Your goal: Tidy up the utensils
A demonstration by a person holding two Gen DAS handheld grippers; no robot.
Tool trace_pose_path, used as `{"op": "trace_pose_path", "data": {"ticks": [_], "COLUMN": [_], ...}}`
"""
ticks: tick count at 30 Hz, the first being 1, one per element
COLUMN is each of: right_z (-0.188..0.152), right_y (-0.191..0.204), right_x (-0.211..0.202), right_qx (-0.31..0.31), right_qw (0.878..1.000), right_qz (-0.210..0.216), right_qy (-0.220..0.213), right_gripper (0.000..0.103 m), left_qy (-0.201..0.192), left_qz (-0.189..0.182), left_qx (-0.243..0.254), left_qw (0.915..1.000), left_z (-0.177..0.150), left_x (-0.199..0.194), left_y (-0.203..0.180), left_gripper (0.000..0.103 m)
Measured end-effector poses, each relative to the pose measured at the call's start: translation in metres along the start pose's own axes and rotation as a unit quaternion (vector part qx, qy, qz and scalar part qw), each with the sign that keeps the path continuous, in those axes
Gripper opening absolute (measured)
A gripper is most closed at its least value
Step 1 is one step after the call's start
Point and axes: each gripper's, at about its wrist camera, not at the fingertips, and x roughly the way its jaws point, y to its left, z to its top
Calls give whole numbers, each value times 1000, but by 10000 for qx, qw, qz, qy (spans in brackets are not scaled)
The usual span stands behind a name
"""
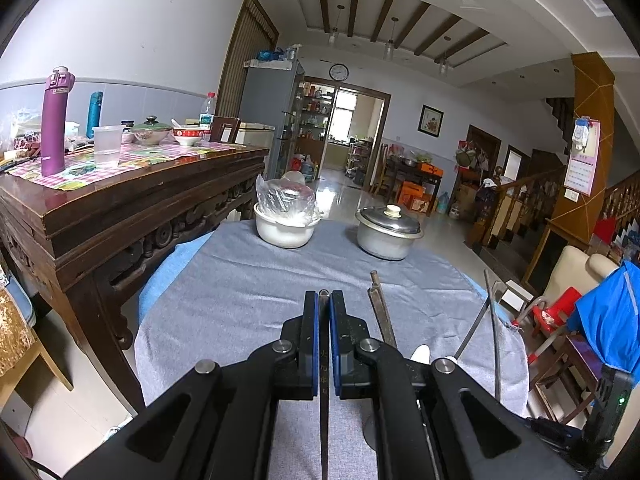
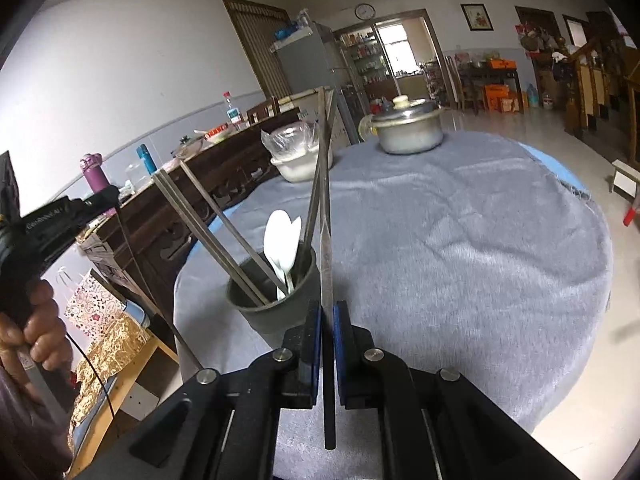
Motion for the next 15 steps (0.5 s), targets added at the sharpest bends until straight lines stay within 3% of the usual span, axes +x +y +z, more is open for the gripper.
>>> {"op": "trace_pose_path", "data": {"ticks": [8, 15], "right_z": [2, -5], "right_y": [-2, -20], "right_x": [-4, 25], "right_qx": [181, 244], "right_qw": [9995, 9982], "right_qz": [237, -422], "right_qy": [-52, 342], "right_gripper": [7, 8], "left_qy": [-12, 8], "left_qz": [14, 22], "left_qx": [8, -28], "left_qw": [10000, 10000], "left_z": [-1, 0], "left_x": [0, -1], "left_y": [0, 2], "left_gripper": [5, 5]}}
